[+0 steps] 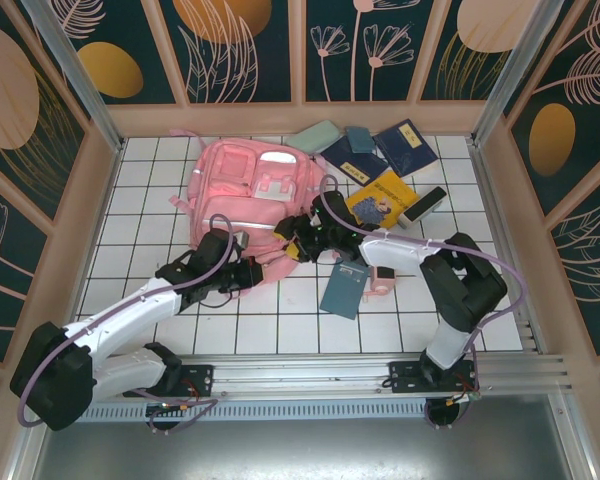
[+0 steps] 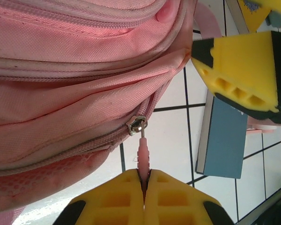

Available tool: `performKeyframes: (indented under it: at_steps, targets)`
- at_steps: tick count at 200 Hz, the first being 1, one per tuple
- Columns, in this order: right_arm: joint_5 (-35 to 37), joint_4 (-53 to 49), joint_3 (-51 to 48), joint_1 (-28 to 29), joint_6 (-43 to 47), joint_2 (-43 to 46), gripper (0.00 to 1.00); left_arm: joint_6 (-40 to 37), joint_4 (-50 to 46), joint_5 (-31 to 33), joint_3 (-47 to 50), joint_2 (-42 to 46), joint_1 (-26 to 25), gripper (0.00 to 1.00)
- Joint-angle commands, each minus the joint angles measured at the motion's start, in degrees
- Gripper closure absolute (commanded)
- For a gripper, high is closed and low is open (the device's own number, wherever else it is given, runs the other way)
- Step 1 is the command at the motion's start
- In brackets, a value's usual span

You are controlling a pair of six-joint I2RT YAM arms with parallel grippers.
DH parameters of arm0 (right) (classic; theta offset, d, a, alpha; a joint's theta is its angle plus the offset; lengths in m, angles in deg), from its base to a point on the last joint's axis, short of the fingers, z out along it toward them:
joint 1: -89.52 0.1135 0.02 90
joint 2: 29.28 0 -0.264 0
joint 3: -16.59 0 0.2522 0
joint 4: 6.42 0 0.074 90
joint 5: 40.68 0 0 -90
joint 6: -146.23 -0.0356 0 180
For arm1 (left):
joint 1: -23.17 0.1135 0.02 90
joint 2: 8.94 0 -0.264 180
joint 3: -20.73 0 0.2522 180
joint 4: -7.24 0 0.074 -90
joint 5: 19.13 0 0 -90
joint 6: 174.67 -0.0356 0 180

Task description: Pack books, pencil case, and school supplies into a backpack

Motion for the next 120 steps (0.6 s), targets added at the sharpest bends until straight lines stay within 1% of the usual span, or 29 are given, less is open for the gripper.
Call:
performKeyframes:
  at_steps: [1,34,52,71,84,101,120]
  targets:
    - [-0.92,5.16,-1.21,-0.19,-4.22,-2.38,0.47,-0.71,2.36,0.02,-1.6,1.12,-0.61,1.0]
    - [-1.5,6.48,-2.06,0.23,-5.0,-3.14,0.48,-0.79,1.41,0.75,-1.51,2.15,-0.64,1.0]
    - [-0.13,4.05,-2.62,0.25,-3.76,-1.28,0.49,-0.85,1.2,1.02,-1.34,2.28,-0.66,1.0]
    - [1.61,0.2,-1.5,0.09,-0.12,-0.56,0.5,-0.69,1.91,0.45,-0.99,2.42,-0.66,1.0]
    - [3.59,-5.34,2.61,-0.1,5.23,-1.69,0.49,-1.05,1.7,0.32,-1.26,2.16,-0.69,1.0]
    - [9.19,-15.41,11.27,0.31,13.56,-4.61,0.49,-1.5,1.39,0.4,-1.43,1.97,-0.7,1.0]
    - [12.39,-21.34,18.12,0.43,17.85,-8.55,0.49,-1.6,1.3,0.58,-1.35,2.32,-0.69,1.0]
